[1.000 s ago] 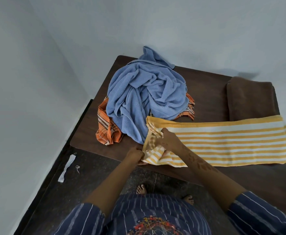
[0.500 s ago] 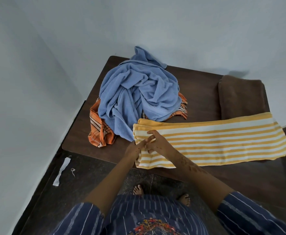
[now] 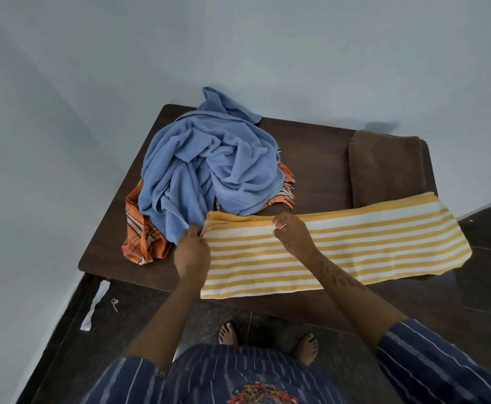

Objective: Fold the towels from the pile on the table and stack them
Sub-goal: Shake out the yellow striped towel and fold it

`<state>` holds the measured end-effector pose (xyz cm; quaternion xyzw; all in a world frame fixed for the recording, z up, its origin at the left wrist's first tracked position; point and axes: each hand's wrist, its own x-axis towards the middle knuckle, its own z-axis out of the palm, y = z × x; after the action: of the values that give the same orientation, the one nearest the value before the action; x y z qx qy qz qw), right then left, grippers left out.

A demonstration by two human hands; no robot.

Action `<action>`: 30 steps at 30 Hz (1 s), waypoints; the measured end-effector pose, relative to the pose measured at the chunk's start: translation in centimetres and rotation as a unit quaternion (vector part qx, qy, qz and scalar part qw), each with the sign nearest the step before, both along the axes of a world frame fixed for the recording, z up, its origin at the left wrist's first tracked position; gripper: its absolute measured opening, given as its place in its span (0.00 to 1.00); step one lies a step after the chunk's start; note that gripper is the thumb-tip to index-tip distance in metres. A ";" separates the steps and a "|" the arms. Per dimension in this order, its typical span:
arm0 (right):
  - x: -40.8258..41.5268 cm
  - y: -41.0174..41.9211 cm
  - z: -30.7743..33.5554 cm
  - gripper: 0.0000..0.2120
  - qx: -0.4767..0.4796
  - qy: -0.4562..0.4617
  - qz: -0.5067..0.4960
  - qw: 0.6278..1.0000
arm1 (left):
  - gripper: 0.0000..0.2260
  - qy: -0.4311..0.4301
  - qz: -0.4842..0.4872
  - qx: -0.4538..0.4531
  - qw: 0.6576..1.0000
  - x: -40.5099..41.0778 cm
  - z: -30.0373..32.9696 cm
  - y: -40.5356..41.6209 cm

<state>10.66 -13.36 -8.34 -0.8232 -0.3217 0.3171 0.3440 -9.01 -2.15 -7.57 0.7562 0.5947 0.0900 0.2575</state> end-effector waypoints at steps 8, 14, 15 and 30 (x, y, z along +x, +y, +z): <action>1.7 1.1 -0.5 0.28 -0.047 -0.151 0.309 0.938 | 0.07 -0.109 -0.257 0.118 0.953 -2.3 -1.1 -4.2; 1.1 1.9 -0.8 0.10 -0.055 -0.211 0.457 0.862 | 0.09 -0.131 -0.139 0.060 0.980 -2.4 -1.0 -4.9; 1.5 2.1 -0.5 0.09 -0.019 -0.173 0.432 0.885 | 0.07 -0.143 -0.100 0.070 0.982 -1.7 -0.1 -4.4; 1.5 5.2 -2.9 0.26 -0.140 -0.209 0.319 0.914 | 0.12 -0.012 0.083 0.038 0.996 1.4 -2.0 -0.6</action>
<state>12.19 -8.13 -11.24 -0.7640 -0.5839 0.2727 0.0313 -7.60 -2.71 -9.60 0.7124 0.6483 0.1428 0.2276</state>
